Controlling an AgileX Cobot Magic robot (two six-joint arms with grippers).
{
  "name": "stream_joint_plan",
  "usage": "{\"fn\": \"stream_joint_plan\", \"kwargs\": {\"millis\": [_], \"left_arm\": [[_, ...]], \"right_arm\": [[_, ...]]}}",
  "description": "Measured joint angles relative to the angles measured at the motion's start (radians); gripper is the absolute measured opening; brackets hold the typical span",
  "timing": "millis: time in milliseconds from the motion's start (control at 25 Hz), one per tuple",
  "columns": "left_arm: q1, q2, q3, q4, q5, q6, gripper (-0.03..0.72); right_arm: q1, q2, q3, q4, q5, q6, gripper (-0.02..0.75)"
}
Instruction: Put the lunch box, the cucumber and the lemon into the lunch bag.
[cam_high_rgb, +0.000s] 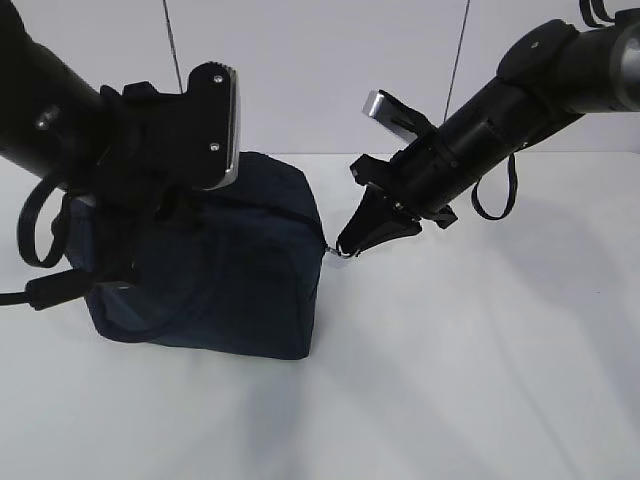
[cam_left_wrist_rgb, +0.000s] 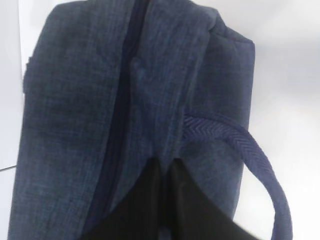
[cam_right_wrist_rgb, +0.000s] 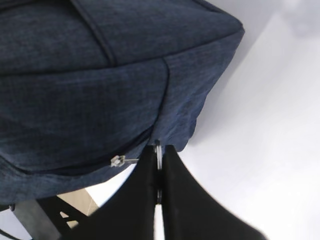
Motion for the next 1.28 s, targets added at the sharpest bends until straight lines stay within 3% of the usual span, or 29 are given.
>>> {"fn": "stream_joint_plan", "kwargs": {"millis": [480, 760, 1120, 1280], "left_arm": [[0.000, 0.000, 0.000, 0.002, -0.015, -0.009, -0.003], [0.000, 0.000, 0.000, -0.013, -0.015, -0.009, -0.003], [0.000, 0.000, 0.000, -0.021, -0.015, -0.009, -0.003], [0.000, 0.000, 0.000, -0.030, -0.015, -0.009, -0.003]], "right_arm": [[0.000, 0.017, 0.000, 0.005, -0.069, -0.064, 0.008], [0.000, 0.019, 0.000, 0.091, 0.000, -0.181, 0.015], [0.000, 0.015, -0.010, 0.065, 0.068, -0.388, 0.261], [0.000, -0.005, -0.012, -0.036, 0.070, -0.563, 0.298]]}}
